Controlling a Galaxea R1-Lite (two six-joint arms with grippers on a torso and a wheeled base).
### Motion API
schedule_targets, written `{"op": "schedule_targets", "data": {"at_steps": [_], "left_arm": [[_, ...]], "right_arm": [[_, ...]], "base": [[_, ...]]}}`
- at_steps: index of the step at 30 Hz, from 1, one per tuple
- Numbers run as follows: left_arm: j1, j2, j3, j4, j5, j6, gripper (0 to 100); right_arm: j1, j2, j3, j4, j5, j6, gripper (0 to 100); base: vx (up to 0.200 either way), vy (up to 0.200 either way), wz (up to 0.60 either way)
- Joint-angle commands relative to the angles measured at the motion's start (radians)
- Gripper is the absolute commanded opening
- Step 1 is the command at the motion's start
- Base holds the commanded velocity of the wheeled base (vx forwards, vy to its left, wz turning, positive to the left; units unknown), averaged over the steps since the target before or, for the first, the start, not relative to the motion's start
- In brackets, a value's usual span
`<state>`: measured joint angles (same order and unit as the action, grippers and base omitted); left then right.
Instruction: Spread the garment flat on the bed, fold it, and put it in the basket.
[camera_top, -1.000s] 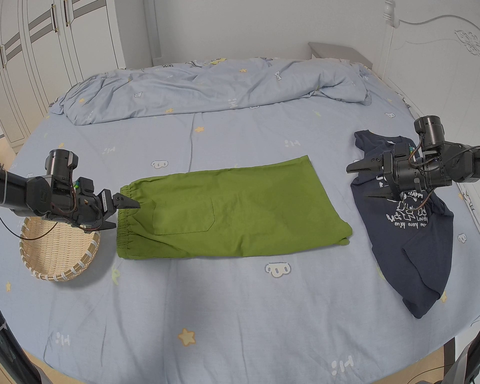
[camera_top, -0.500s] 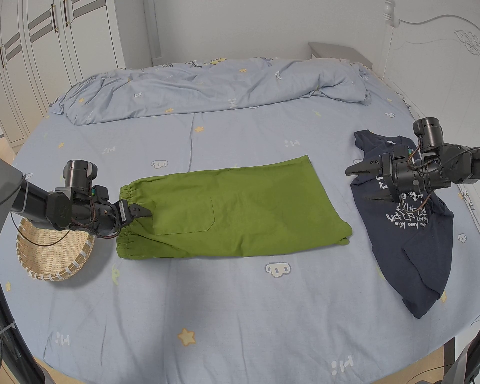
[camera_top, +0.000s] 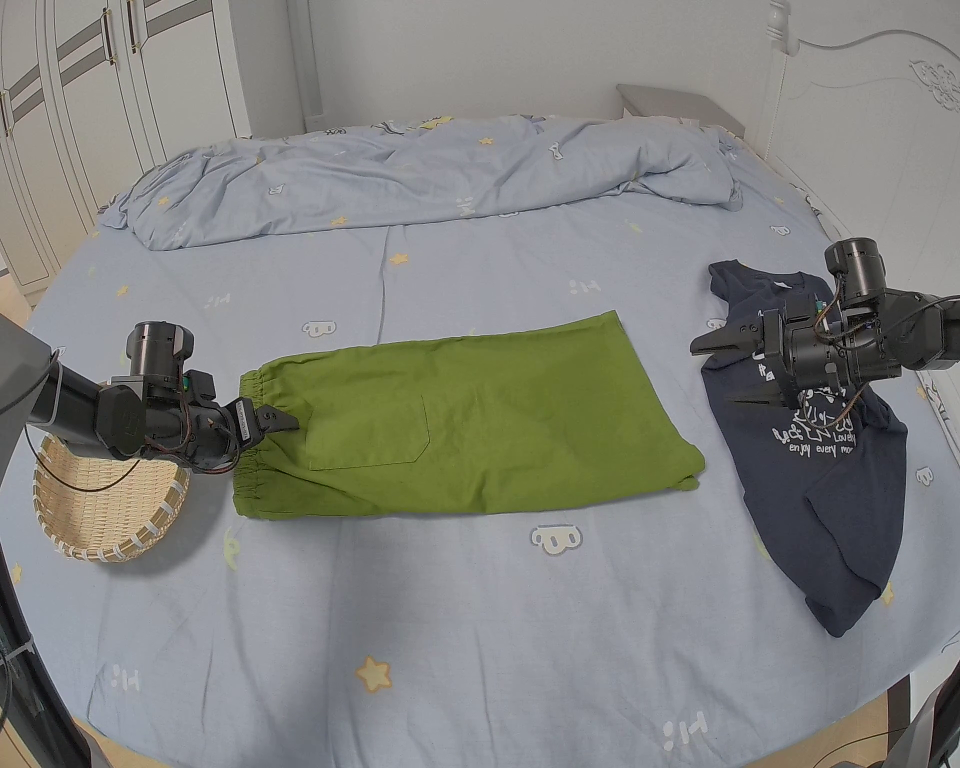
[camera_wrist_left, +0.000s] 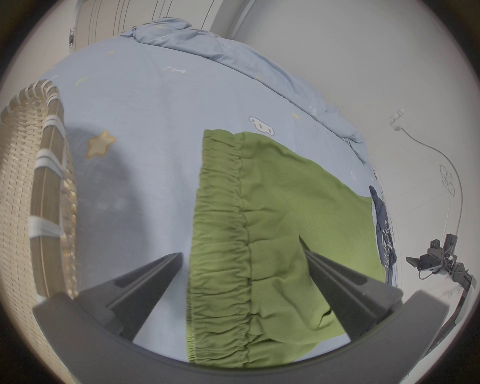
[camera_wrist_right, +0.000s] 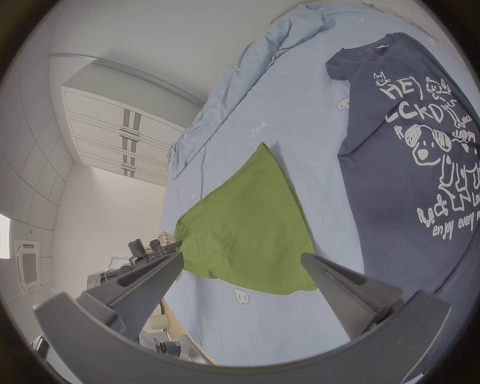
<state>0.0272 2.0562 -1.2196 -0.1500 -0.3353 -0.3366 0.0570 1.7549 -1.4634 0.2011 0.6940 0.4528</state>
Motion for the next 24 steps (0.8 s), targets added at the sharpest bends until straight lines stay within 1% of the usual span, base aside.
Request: {"op": "schedule_targets", "data": {"at_steps": [1, 7, 9, 11, 16, 19, 20, 24], "left_arm": [[0.005, -0.002, -0.008, 0.0, -0.001, -0.005, 100], [-0.006, 0.029, -0.028, -0.005, -0.008, -0.021, 100], [-0.006, 0.042, -0.046, -0.008, -0.007, -0.036, 100], [-0.004, 0.059, -0.071, -0.008, -0.008, -0.073, 100], [0.002, 0.071, -0.094, -0.008, -0.014, -0.104, 100], [0.002, 0.071, -0.094, -0.008, -0.033, -0.114, 100], [0.002, 0.071, -0.094, -0.008, -0.059, -0.13, 100], [0.007, 0.071, -0.095, -0.008, -0.108, -0.151, 100]], "right_arm": [[0.003, 0.002, 0.002, 0.001, 0.001, 0.0, 100], [0.01, 0.002, 0.006, 0.001, 0.001, 0.0, 100], [0.014, 0.002, 0.008, 0.0, 0.001, -0.002, 100], [0.014, 0.0, 0.009, 0.001, -0.001, -0.002, 100], [0.012, 0.0, 0.009, 0.001, 0.001, -0.002, 100], [0.014, 0.0, 0.008, 0.001, 0.001, -0.002, 100], [0.012, 0.0, 0.009, 0.0, -0.001, -0.002, 100], [0.012, 0.0, 0.009, 0.0, -0.001, -0.002, 100]], "base": [[0.0, 0.0, 0.0], [0.0, 0.0, 0.0], [0.0, 0.0, 0.0], [0.0, 0.0, 0.0], [0.0, 0.0, 0.0], [0.0, 0.0, 0.0], [0.0, 0.0, 0.0], [0.0, 0.0, 0.0]]}}
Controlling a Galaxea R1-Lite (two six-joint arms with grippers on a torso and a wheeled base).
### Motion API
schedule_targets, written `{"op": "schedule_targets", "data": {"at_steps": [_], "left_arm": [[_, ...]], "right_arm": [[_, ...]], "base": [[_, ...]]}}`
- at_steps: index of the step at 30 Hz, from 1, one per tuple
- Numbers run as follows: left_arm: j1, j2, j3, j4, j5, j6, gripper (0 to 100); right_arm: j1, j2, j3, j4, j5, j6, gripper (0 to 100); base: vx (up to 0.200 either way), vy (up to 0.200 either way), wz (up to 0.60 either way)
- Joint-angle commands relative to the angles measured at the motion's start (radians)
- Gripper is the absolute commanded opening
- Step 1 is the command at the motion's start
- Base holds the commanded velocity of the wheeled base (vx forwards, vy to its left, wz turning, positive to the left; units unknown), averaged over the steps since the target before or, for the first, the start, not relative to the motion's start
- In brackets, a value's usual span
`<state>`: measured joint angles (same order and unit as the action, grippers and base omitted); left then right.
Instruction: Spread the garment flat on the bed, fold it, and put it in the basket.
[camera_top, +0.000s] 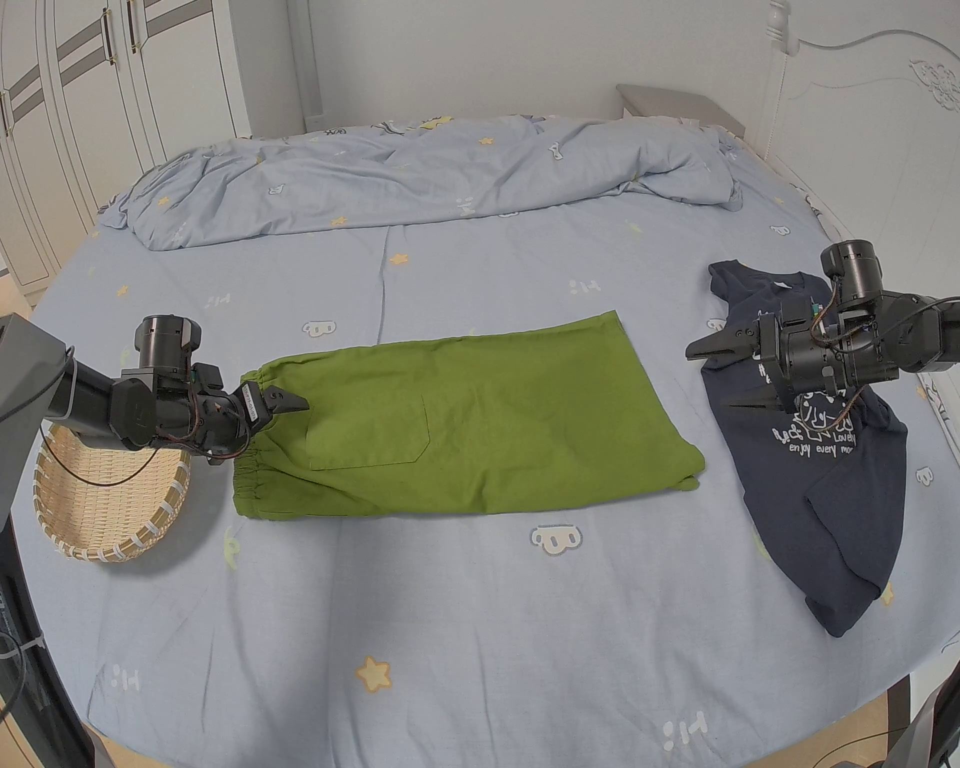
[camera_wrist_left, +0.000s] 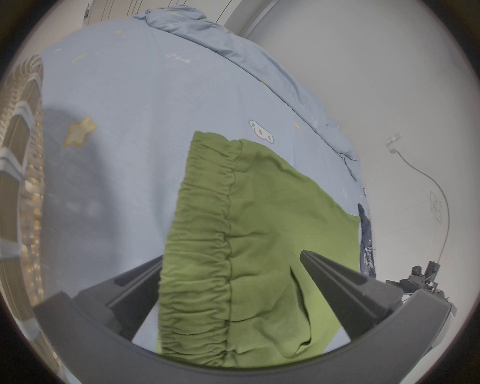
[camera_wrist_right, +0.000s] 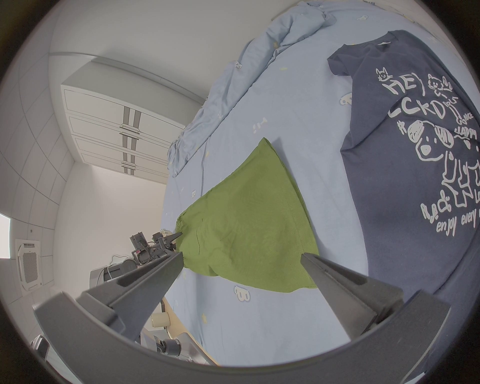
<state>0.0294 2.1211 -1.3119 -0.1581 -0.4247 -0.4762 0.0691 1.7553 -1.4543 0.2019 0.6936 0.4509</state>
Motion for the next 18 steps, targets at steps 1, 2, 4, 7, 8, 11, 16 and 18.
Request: {"op": "schedule_targets", "data": {"at_steps": [1, 2, 4, 7, 8, 11, 16, 18], "left_arm": [[0.006, 0.007, -0.003, 0.0, -0.026, -0.015, 100], [0.007, 0.007, -0.003, 0.0, -0.028, -0.015, 100], [0.014, 0.008, -0.004, 0.0, -0.032, -0.015, 100], [0.015, 0.011, -0.004, 0.0, -0.034, -0.015, 100], [0.017, 0.011, -0.004, 0.0, -0.034, -0.015, 100], [0.021, 0.01, -0.007, 0.0, -0.034, -0.015, 100], [0.027, 0.01, -0.012, 0.002, -0.034, -0.015, 0], [0.029, 0.008, -0.012, 0.002, -0.034, -0.015, 0]], "right_arm": [[0.0, 0.0, 0.0, 0.001, 0.0, 0.0, 100], [0.0, 0.0, 0.0, 0.001, 0.0, 0.0, 100], [0.0, 0.0, 0.0, 0.001, 0.0, 0.0, 100], [0.0, 0.0, 0.0, 0.001, 0.001, 0.0, 100], [0.0, 0.0, 0.0, 0.001, 0.0, 0.0, 100], [0.0, 0.0, 0.0, 0.001, 0.0, 0.0, 100], [-0.002, 0.001, -0.001, 0.001, 0.0, 0.002, 100], [-0.005, 0.001, -0.001, -0.001, 0.0, 0.002, 100]], "base": [[0.0, 0.0, 0.0], [0.0, 0.0, 0.0], [0.0, 0.0, 0.0], [0.0, 0.0, 0.0], [0.0, 0.0, 0.0], [0.0, 0.0, 0.0], [0.0, 0.0, 0.0], [0.0, 0.0, 0.0]]}}
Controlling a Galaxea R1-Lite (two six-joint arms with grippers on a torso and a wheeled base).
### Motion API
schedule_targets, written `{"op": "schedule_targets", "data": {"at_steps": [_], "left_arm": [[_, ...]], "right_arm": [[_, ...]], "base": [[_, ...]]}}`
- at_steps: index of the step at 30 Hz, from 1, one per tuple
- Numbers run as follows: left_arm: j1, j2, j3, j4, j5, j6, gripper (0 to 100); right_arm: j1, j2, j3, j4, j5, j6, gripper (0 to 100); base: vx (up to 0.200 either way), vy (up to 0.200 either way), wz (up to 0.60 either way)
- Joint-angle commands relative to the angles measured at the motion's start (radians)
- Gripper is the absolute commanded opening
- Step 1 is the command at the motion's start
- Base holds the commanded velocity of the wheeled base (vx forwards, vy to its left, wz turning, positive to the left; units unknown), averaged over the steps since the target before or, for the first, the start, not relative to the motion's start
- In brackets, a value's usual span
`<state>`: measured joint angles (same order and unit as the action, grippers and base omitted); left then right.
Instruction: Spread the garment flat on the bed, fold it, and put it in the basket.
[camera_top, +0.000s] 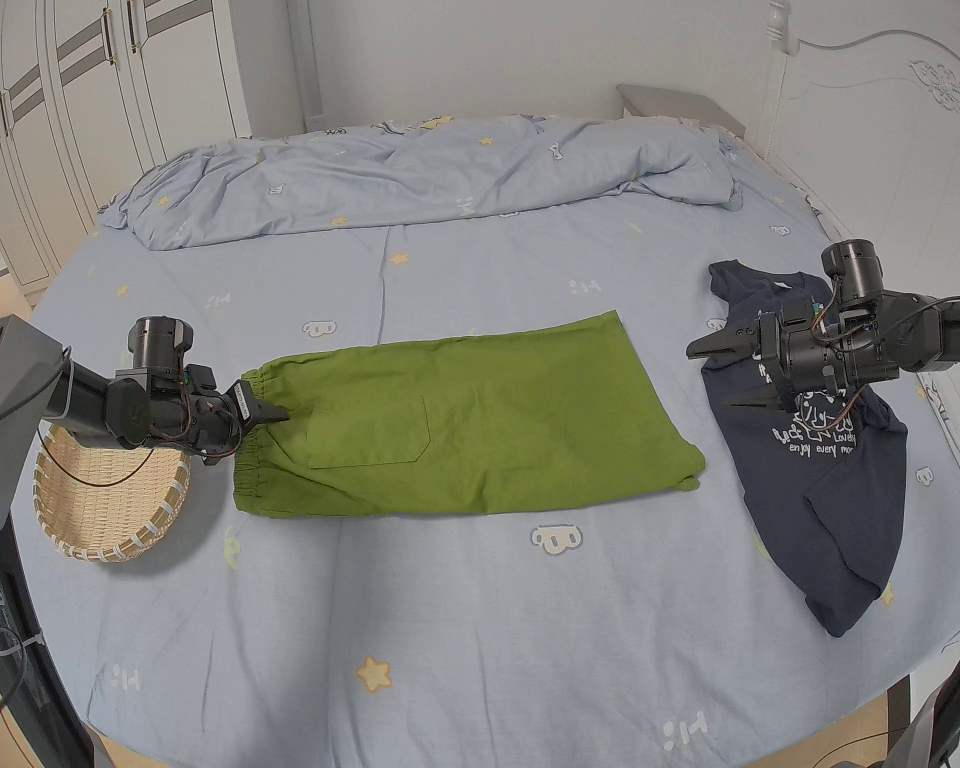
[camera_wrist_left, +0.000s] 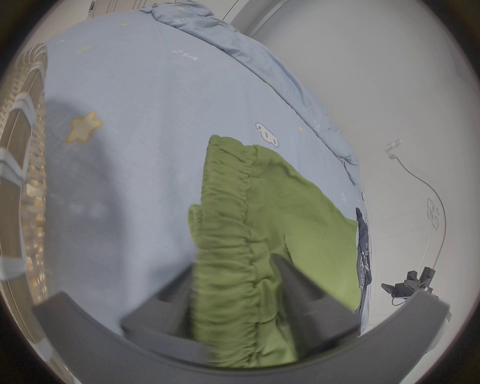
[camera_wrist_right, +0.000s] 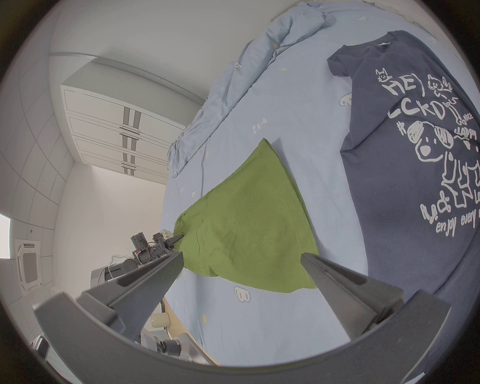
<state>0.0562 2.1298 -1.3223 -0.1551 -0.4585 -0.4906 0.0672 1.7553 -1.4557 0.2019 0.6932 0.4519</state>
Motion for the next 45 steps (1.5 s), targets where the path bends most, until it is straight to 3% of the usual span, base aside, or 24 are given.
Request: {"op": "schedule_targets", "data": {"at_steps": [1, 13, 30, 41, 45], "left_arm": [[0.002, -0.004, -0.001, -0.001, 0.0, -0.002, 0], [-0.018, -0.114, 0.012, 0.009, 0.0, -0.028, 0], [-0.016, -0.103, 0.011, 0.009, 0.0, -0.028, 0], [-0.016, -0.103, 0.011, 0.009, 0.0, -0.028, 0], [-0.016, -0.105, 0.011, 0.009, 0.0, -0.028, 0]], "right_arm": [[-0.006, 0.003, -0.002, -0.001, 0.0, 0.001, 100], [-0.03, 0.131, -0.014, 0.048, 0.002, -0.016, 100], [-0.006, 0.242, -0.04, 0.062, 0.002, -0.039, 100], [0.02, 0.266, -0.037, 0.062, 0.02, -0.038, 100], [0.031, 0.271, -0.032, 0.06, 0.062, -0.03, 100]], "base": [[0.0, 0.0, 0.0], [0.0, 0.0, 0.0], [0.0, 0.0, 0.0], [0.0, 0.0, 0.0], [0.0, 0.0, 0.0]]}}
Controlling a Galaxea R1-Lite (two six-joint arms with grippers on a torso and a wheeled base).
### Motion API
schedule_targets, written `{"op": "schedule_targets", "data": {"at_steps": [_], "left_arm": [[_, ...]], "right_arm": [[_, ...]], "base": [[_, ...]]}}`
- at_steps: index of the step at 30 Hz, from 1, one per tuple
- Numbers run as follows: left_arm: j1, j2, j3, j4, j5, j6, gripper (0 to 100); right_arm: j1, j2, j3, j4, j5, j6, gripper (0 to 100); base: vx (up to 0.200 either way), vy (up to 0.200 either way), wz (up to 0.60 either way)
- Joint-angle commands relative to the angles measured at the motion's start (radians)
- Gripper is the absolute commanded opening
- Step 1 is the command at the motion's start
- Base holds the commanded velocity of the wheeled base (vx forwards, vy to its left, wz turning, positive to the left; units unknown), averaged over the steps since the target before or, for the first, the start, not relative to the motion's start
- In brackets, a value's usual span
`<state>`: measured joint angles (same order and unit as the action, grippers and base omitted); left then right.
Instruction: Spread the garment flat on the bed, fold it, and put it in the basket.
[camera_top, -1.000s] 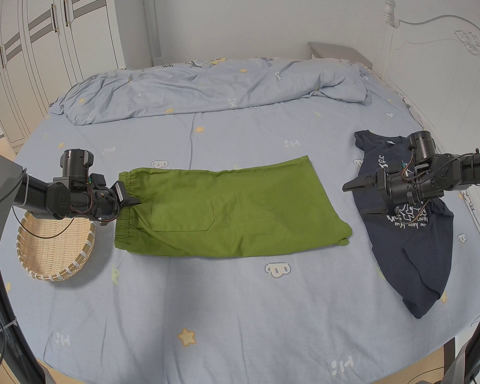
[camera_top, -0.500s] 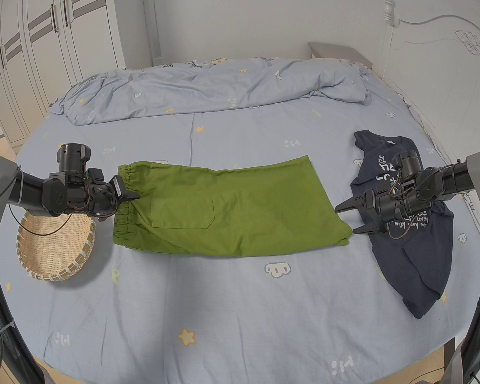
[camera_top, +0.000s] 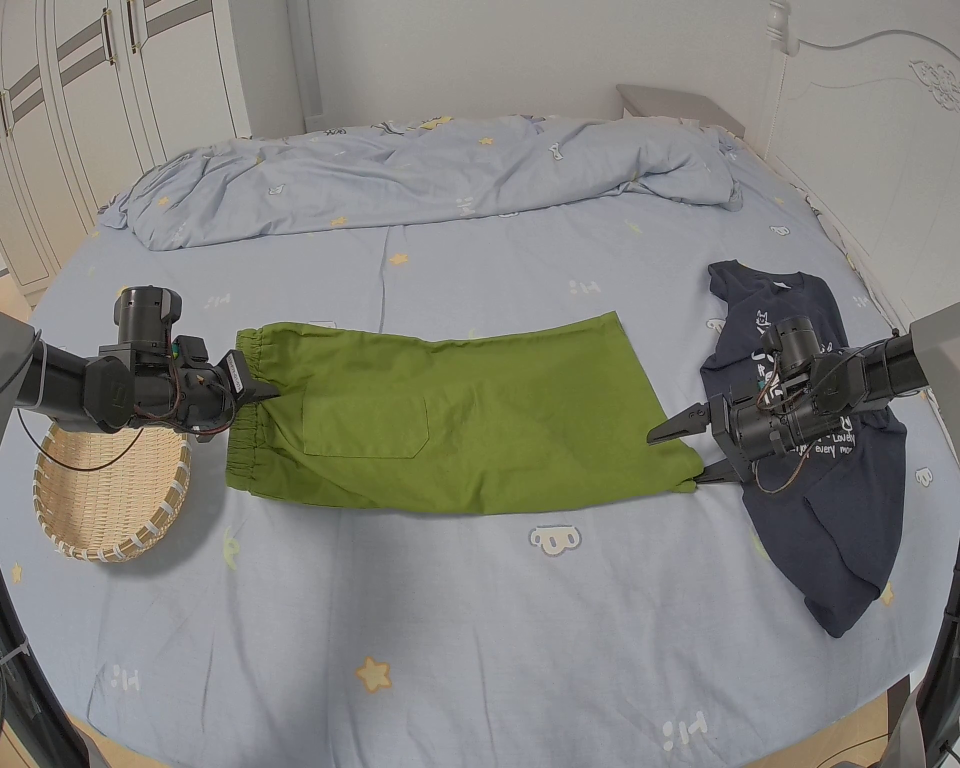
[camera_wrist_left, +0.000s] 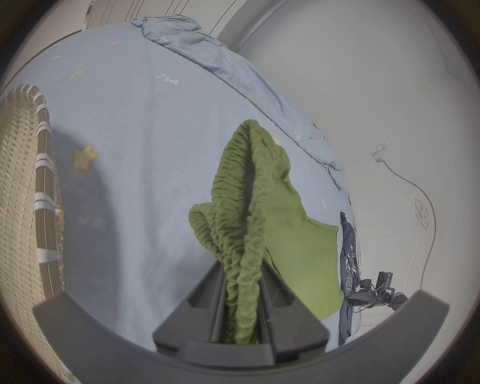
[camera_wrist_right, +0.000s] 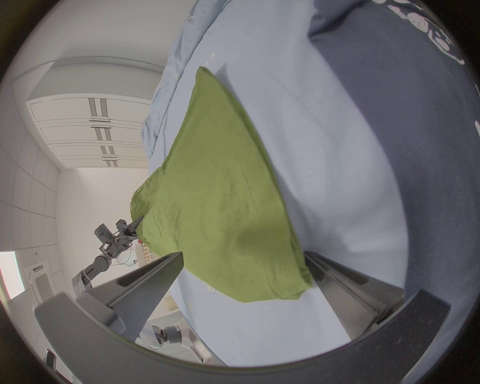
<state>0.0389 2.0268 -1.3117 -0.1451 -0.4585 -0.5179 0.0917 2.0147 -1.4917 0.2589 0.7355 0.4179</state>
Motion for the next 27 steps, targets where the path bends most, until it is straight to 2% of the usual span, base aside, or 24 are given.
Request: {"op": "schedule_targets", "data": {"at_steps": [1, 4, 13, 14, 27], "left_arm": [[0.001, -0.002, 0.0, -0.001, 0.0, -0.001, 0], [0.001, -0.003, 0.0, -0.001, 0.0, -0.001, 0], [0.002, -0.005, 0.0, -0.001, 0.0, -0.001, 0], [0.002, -0.007, 0.0, -0.001, 0.0, -0.001, 0], [0.009, 0.0, -0.004, -0.001, 0.0, -0.001, 0]], "right_arm": [[0.006, 0.012, 0.004, 0.003, 0.019, 0.004, 100], [0.005, 0.006, 0.01, 0.003, 0.039, 0.006, 100], [-0.003, 0.01, 0.005, 0.002, 0.039, 0.006, 100], [-0.004, 0.012, 0.004, 0.002, 0.038, 0.006, 0], [-0.041, 0.01, -0.001, -0.003, 0.038, -0.005, 0]], "base": [[0.0, 0.0, 0.0], [0.0, 0.0, 0.0], [0.0, 0.0, 0.0], [0.0, 0.0, 0.0], [0.0, 0.0, 0.0]]}}
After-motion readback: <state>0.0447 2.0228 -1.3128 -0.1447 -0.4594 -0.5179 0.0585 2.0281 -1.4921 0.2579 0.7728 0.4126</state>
